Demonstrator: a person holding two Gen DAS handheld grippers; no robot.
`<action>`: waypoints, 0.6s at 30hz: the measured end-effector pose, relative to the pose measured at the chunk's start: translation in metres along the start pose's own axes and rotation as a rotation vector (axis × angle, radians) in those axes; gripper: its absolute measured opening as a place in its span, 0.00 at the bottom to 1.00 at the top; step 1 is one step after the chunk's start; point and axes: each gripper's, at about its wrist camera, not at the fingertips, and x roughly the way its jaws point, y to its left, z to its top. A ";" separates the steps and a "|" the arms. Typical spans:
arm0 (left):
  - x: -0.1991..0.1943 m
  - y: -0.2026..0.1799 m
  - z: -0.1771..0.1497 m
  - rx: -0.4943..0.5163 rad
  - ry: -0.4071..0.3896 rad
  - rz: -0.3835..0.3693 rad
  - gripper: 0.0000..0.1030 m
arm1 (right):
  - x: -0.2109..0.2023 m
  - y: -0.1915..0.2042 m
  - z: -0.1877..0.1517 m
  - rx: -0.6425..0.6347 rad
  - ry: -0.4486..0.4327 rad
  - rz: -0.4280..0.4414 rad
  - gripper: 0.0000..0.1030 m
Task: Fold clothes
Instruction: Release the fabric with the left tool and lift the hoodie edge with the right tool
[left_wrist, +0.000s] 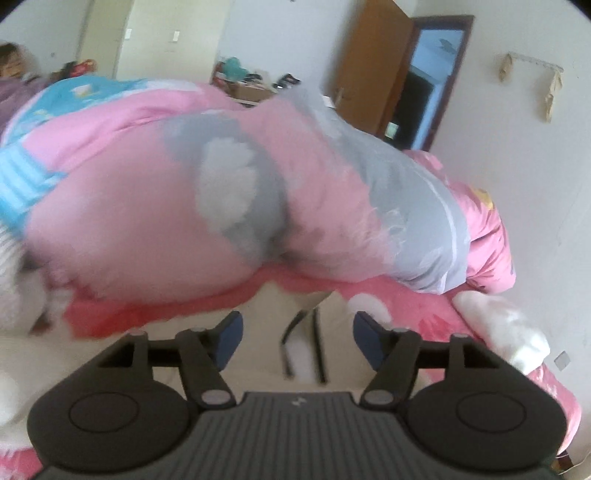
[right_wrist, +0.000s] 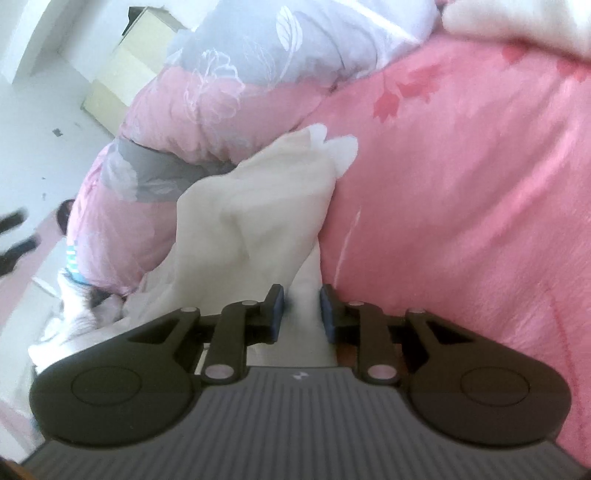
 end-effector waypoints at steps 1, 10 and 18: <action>-0.006 0.010 -0.009 -0.004 -0.002 0.010 0.68 | -0.003 0.004 0.000 -0.022 -0.019 -0.006 0.22; 0.038 0.098 -0.076 -0.093 0.053 -0.014 0.68 | -0.035 0.051 -0.017 -0.132 -0.090 -0.004 0.23; 0.102 0.123 -0.110 -0.107 0.137 -0.033 0.58 | -0.012 0.089 -0.041 -0.098 0.031 0.107 0.22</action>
